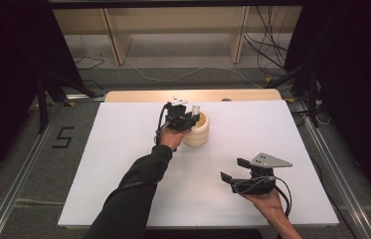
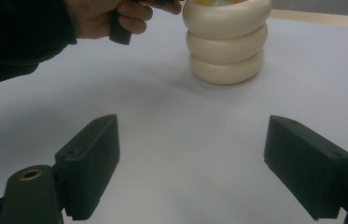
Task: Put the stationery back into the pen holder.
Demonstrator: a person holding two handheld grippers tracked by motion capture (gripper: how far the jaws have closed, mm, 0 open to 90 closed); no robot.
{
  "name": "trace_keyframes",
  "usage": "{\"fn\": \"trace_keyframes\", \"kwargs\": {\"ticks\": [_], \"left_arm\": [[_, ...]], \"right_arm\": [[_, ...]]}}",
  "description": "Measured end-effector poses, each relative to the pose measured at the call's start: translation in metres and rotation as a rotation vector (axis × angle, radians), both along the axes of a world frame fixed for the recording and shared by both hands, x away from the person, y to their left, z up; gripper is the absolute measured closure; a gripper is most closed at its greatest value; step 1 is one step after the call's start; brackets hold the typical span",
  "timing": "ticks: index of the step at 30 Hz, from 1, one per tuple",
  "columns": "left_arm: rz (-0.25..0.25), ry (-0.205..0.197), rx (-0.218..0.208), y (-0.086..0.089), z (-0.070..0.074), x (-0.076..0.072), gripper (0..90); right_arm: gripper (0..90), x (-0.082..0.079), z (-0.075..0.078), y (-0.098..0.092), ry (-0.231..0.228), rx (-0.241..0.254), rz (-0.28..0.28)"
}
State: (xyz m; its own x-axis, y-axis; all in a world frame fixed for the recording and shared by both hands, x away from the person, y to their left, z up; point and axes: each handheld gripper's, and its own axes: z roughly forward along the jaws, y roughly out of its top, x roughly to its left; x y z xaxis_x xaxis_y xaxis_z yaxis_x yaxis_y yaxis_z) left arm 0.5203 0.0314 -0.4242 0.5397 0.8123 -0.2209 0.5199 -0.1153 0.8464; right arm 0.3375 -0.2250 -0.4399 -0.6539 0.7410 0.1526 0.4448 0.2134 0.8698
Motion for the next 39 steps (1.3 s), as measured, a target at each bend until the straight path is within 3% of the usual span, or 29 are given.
{"fn": "trace_keyframes", "kwargs": {"ticks": [5,6,9,14,28,39], "left_arm": [[-0.022,0.009,0.012,-0.001,0.0,0.0,65.9],[-0.021,0.009,0.014,-0.001,0.001,-0.001,61.0],[-0.015,0.007,0.025,-0.002,0.006,-0.001,34.5],[-0.032,0.009,0.024,0.001,0.015,-0.003,22.9],[-0.071,0.018,0.019,0.017,0.033,-0.02,19.8],[-0.116,0.051,-0.018,0.032,0.035,-0.038,19.3]], "right_arm": [[18.9,0.0,0.0,0.0,0.002,0.002,0.0],[18.9,0.0,0.0,0.0,0.002,0.002,0.0],[18.9,0.0,0.0,0.0,0.002,0.002,0.0],[18.9,0.0,0.0,0.0,0.001,0.0,0.0],[18.9,0.0,0.0,0.0,0.001,-0.002,-0.001],[18.9,0.0,0.0,0.0,-0.002,-0.002,-0.002]]}}
